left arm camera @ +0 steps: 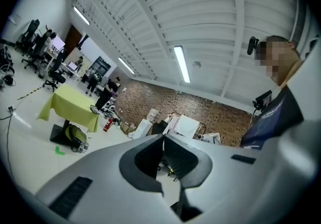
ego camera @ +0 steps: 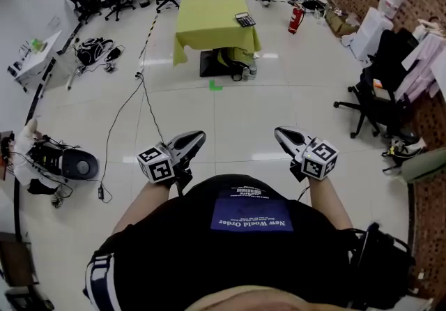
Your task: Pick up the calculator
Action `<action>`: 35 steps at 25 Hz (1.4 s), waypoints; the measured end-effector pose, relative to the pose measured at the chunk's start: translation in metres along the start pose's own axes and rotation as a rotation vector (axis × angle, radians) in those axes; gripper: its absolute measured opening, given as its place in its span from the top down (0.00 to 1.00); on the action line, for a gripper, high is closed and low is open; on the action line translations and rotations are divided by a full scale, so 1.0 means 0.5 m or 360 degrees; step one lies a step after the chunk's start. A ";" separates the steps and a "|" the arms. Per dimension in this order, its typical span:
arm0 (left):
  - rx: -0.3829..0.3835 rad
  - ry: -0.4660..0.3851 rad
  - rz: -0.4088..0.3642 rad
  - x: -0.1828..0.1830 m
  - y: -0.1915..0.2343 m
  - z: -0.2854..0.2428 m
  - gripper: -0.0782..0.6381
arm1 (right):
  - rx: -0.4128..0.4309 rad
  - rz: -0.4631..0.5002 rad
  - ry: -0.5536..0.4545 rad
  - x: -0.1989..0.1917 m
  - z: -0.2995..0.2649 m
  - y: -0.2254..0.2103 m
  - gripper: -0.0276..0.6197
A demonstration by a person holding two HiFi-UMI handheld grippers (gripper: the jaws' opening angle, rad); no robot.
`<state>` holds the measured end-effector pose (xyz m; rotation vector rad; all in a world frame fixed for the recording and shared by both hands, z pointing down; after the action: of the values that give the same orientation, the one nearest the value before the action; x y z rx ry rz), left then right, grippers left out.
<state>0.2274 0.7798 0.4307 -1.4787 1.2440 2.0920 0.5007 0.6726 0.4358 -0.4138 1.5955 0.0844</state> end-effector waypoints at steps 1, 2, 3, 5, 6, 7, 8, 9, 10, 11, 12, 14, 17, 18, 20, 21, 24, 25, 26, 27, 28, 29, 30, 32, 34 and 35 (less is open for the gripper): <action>0.0003 0.0020 0.0004 -0.004 -0.001 -0.006 0.87 | 0.0003 -0.0003 0.0006 -0.005 0.001 -0.006 0.98; 0.0012 0.0035 0.0011 -0.008 0.001 -0.010 0.87 | 0.0007 -0.0011 0.0010 -0.010 0.000 -0.012 0.98; 0.0026 0.0043 0.0019 -0.010 0.006 -0.012 0.87 | 0.0012 -0.0022 0.0014 -0.015 -0.004 -0.018 0.98; 0.0054 0.0039 0.0038 -0.008 0.026 -0.014 0.87 | 0.0020 -0.0039 0.0024 -0.022 -0.018 -0.031 0.98; 0.0065 0.0033 0.0048 -0.004 0.039 -0.015 0.87 | 0.0024 -0.0048 0.0031 -0.023 -0.030 -0.037 0.98; 0.0069 0.0029 0.0055 0.002 0.053 -0.015 0.87 | 0.0029 -0.0055 0.0040 -0.024 -0.044 -0.043 0.98; 0.0068 0.0028 0.0060 0.008 0.067 -0.016 0.87 | 0.0035 -0.0060 0.0050 -0.024 -0.061 -0.047 0.98; 0.0067 0.0028 0.0068 0.013 0.083 -0.016 0.87 | 0.0040 -0.0061 0.0060 -0.023 -0.079 -0.051 0.98; 0.0068 0.0025 0.0079 0.019 0.102 -0.015 0.87 | 0.0044 -0.0056 0.0070 -0.020 -0.099 -0.054 0.98; 0.0066 0.0020 0.0090 0.026 0.124 -0.013 0.87 | 0.0044 -0.0047 0.0077 -0.015 -0.123 -0.058 0.98; 0.0056 0.0012 0.0097 0.036 0.148 -0.011 0.87 | 0.0041 -0.0034 0.0084 -0.009 -0.149 -0.062 0.98; 0.0021 -0.0006 0.0103 0.069 0.203 -0.006 0.87 | 0.0026 -0.0002 0.0093 0.013 -0.212 -0.073 0.98; -0.0021 -0.0019 0.0095 0.138 0.297 0.011 0.87 | 0.0005 0.0031 0.0094 0.054 -0.321 -0.084 0.98; -0.0025 -0.0024 0.0089 0.163 0.332 0.021 0.87 | 0.0005 0.0039 0.0091 0.066 -0.361 -0.084 0.98; -0.0038 -0.0030 0.0061 0.214 0.402 0.043 0.87 | -0.0001 0.0056 0.0082 0.087 -0.443 -0.088 0.98; -0.0044 -0.0030 0.0051 0.237 0.436 0.055 0.87 | -0.0010 0.0057 0.0071 0.096 -0.484 -0.091 0.98; -0.0053 -0.0016 0.0042 0.290 0.525 0.085 0.87 | -0.0020 0.0043 0.0034 0.118 -0.593 -0.097 0.98; -0.0055 -0.0012 0.0041 0.305 0.551 0.089 0.87 | -0.0016 0.0044 0.0034 0.122 -0.623 -0.101 0.98; -0.0056 -0.0010 0.0043 0.318 0.574 0.091 0.87 | -0.0013 0.0045 0.0042 0.124 -0.651 -0.105 0.98; -0.0054 -0.0010 0.0049 0.329 0.596 0.093 0.87 | -0.0010 0.0041 0.0057 0.124 -0.676 -0.110 0.98; -0.0050 -0.0012 0.0058 0.339 0.615 0.094 0.87 | -0.0006 0.0034 0.0075 0.122 -0.698 -0.115 0.98; -0.0047 -0.0015 0.0067 0.347 0.632 0.095 0.87 | -0.0002 0.0026 0.0093 0.121 -0.717 -0.121 0.98; -0.0043 -0.0019 0.0075 0.354 0.647 0.094 0.87 | 0.0003 0.0022 0.0110 0.121 -0.733 -0.129 0.98; -0.0031 -0.0027 0.0083 0.366 0.677 0.087 0.87 | 0.0012 0.0021 0.0130 0.126 -0.763 -0.153 0.98; -0.0001 -0.0033 0.0089 0.376 0.711 0.077 0.87 | 0.0024 0.0017 0.0138 0.133 -0.792 -0.185 0.98; 0.0019 -0.0036 0.0096 0.380 0.729 0.070 0.87 | 0.0032 0.0015 0.0140 0.135 -0.806 -0.204 0.98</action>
<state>-0.1155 0.5504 0.4424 -1.4254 1.3058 2.1298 0.1489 0.4413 0.4206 -0.3991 1.6837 0.0577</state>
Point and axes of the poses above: the fingertips, and each gripper's own axes: z backward along the fingers, y to its left, x out of its top, the point moved 5 cm from there along z, backward along the fingers, and after that the axes turned 4 degrees about -y, right-handed, at the moved point
